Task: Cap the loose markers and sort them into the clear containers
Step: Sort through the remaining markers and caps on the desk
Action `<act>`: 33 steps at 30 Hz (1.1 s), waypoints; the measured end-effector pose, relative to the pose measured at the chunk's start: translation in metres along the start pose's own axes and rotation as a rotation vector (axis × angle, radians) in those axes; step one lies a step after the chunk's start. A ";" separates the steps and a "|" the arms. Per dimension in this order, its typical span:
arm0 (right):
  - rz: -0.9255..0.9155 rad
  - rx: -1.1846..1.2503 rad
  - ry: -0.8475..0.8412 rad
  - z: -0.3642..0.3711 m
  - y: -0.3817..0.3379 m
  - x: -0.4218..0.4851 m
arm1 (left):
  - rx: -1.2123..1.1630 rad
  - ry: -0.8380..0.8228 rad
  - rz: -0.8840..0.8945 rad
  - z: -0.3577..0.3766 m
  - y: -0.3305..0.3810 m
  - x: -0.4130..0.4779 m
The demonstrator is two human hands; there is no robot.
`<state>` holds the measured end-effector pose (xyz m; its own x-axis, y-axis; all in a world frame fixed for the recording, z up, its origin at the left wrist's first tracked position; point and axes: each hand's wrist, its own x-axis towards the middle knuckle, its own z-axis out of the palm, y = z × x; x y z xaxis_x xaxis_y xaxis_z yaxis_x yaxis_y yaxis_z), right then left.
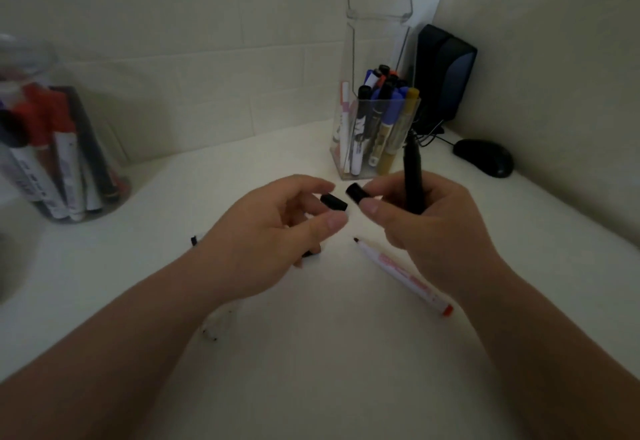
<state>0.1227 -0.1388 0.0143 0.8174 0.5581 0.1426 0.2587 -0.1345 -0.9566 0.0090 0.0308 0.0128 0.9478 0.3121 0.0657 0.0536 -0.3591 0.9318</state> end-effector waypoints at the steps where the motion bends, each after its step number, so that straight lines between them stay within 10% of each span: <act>1: -0.035 -0.002 -0.017 0.005 -0.002 -0.005 | -0.135 -0.016 -0.019 0.005 0.001 -0.001; 13: -0.274 -0.261 -0.008 0.014 -0.003 -0.013 | -0.735 0.059 -0.081 0.020 -0.007 0.006; 19: -0.021 0.013 -0.276 0.003 -0.010 -0.017 | -1.043 0.242 -0.131 0.004 0.000 0.011; 33: -0.166 -0.280 -0.050 0.008 -0.009 -0.021 | -0.860 0.265 -0.030 0.004 -0.003 0.006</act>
<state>0.0991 -0.1423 0.0177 0.7274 0.6302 0.2714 0.5237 -0.2543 -0.8131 0.0156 0.0299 0.0088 0.8406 0.5414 0.0181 -0.2776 0.4018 0.8726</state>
